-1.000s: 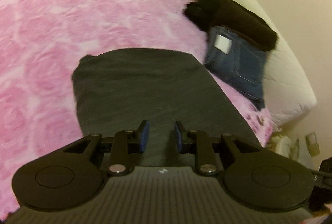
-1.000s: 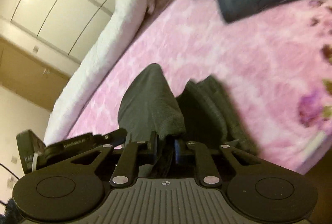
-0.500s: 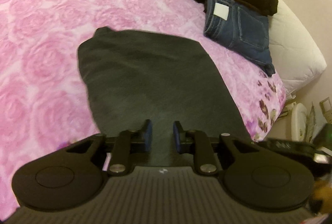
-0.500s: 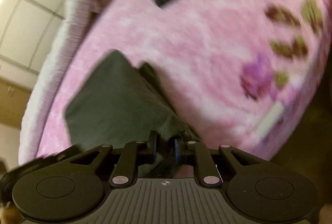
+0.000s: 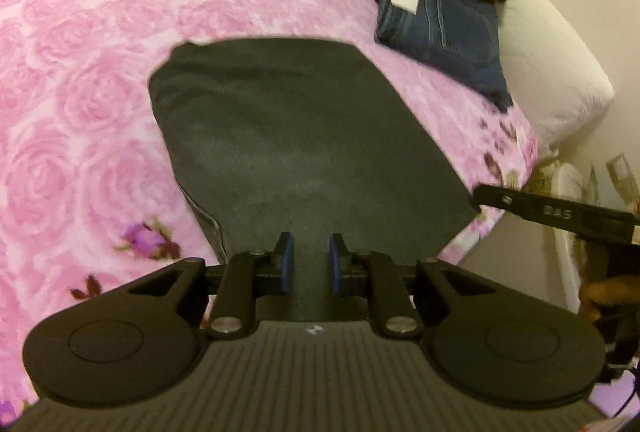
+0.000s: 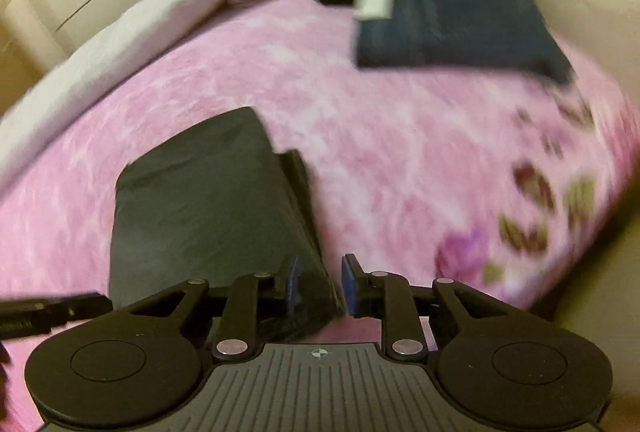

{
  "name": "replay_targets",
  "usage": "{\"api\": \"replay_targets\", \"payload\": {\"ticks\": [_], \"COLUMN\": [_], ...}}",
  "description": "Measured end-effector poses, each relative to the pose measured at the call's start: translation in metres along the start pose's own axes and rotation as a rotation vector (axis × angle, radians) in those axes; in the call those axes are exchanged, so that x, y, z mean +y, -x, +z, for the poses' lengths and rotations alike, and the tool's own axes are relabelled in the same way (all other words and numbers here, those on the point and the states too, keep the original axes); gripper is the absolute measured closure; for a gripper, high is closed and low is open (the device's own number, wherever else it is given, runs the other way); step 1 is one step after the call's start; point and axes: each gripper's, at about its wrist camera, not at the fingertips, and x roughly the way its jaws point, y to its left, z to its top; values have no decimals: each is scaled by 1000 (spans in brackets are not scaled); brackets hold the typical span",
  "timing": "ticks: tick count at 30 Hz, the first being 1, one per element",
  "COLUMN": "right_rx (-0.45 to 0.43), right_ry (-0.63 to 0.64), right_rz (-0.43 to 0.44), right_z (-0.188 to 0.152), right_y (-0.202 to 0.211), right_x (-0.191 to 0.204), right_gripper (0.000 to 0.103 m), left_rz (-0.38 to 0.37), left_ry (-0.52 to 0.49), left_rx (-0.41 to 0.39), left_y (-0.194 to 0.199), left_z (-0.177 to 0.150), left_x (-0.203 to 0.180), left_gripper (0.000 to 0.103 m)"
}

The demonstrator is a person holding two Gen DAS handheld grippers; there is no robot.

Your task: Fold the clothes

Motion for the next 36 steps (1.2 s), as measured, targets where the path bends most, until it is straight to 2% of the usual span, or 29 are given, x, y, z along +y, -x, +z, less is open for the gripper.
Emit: {"api": "replay_targets", "payload": {"ticks": [2, 4, 6, 10, 13, 16, 19, 21, 24, 26, 30, 34, 36], "right_rx": [47, 103, 108, 136, 72, -26, -64, -20, 51, 79, 53, 11, 52], "right_ry": [75, 58, 2, -75, -9, 107, 194, 203, 92, 26, -65, -58, -23], "right_rz": [-17, -23, -1, 4, -47, -14, 21, 8, 31, 55, 85, 62, 55], "right_z": [-12, -23, -22, -17, -7, 6, 13, 9, -1, 3, 12, 4, -4], "right_y": [-24, -50, -59, -45, -12, -2, -19, -46, -85, -92, -62, -27, -31], "right_x": [6, 1, -8, -17, 4, 31, 49, 47, 23, 13, 1, 1, 7], "right_gripper": [80, 80, 79, 79, 79, 80, 80, 84, 86, 86, 86, 86, 86], "left_rz": [25, 50, 72, 85, 105, 137, 168, 171, 180, 192, 163, 103, 81], "left_ry": [-28, -56, -82, -120, -127, -122, -122, -116, -130, -149, -114, -67, -70], "left_rx": [18, 36, 53, 57, 27, 15, 14, 17, 39, 48, 36, 50, 75], "left_y": [-14, -28, -39, -22, -6, 0, -6, -15, -33, -41, -21, -10, -15], "left_z": [-4, -8, -10, -2, 7, 17, 24, 26, 30, 32, 31, 20, 12], "left_x": [-2, -4, -7, -11, -4, 6, 17, 22, 25, 24, 24, 19, 12], "left_gripper": [89, 90, 91, 90, 90, 90, 91, 91, 89, 88, 89, 89, 89]}}
